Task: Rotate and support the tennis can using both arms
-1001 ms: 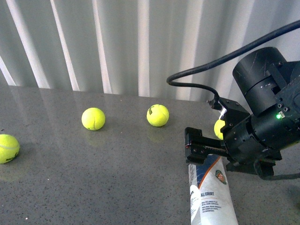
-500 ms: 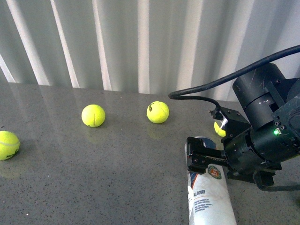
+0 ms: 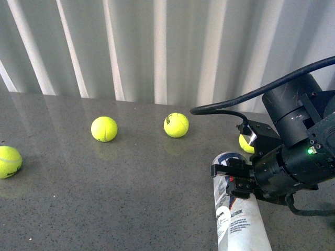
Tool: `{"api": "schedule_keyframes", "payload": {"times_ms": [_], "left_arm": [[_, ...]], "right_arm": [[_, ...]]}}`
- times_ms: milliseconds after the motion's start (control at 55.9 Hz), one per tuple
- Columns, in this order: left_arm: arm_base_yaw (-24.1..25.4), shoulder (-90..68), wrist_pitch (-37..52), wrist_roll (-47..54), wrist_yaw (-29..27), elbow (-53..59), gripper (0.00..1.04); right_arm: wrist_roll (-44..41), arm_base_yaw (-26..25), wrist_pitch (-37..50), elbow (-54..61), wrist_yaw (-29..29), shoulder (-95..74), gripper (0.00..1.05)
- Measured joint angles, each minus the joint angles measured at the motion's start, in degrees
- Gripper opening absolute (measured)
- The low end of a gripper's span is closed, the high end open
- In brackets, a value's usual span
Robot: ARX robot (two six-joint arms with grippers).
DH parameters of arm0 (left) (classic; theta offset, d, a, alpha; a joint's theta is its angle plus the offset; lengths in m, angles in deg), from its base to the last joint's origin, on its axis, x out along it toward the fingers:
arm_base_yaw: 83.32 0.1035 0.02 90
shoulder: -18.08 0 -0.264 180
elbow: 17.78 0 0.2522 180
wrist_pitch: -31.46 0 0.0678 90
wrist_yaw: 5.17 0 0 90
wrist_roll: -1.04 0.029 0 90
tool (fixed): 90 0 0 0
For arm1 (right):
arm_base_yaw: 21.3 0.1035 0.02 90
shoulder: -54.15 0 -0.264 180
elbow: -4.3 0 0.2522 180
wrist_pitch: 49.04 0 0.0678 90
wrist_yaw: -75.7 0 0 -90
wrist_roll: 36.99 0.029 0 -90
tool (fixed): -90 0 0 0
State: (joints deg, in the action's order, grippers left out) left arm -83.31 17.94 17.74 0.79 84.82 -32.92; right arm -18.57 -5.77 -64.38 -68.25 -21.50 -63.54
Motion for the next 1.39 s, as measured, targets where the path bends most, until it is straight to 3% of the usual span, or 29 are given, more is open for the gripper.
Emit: {"api": "schedule_keyframes", "payload": {"times_ms": [197,554,697,804,947,1019,1090,1144,1215,1394], "left_arm": [[0.00,0.00,0.00,0.00,0.00,0.00,0.98],[0.00,0.00,0.00,0.00,0.00,0.00,0.98],[0.00,0.00,0.00,0.00,0.00,0.00,0.98],[0.00,0.00,0.00,0.00,0.00,0.00,0.98],[0.00,0.00,0.00,0.00,0.00,0.00,0.98],[0.00,0.02,0.00,0.00,0.00,0.00,0.98],[0.00,0.00,0.00,0.00,0.00,0.00,0.98],[0.00,0.02,0.00,0.00,0.00,0.00,0.98],[0.00,0.00,0.00,0.00,0.00,0.00,0.98],[0.00,0.02,0.00,0.00,0.00,0.00,0.98]], "right_arm": [[-0.20,0.00,0.00,0.35,0.39,1.07,0.21],[-2.16,0.98,-0.66,1.22,2.86,6.67,0.14],[-5.55,1.68,-0.48,1.84,6.34,10.86,0.12],[-11.87,2.27,1.51,3.06,12.74,14.08,0.12],[-24.02,2.27,7.98,6.51,18.58,18.08,0.12],[-34.27,2.14,15.15,10.51,20.04,20.17,0.12],[-45.68,2.16,26.10,15.74,21.09,21.09,0.12],[-59.93,2.21,36.74,20.59,21.27,20.85,0.12],[-75.45,2.64,45.53,24.72,17.84,20.39,0.12],[-88.91,4.94,52.59,26.84,11.02,18.49,0.12]]}}
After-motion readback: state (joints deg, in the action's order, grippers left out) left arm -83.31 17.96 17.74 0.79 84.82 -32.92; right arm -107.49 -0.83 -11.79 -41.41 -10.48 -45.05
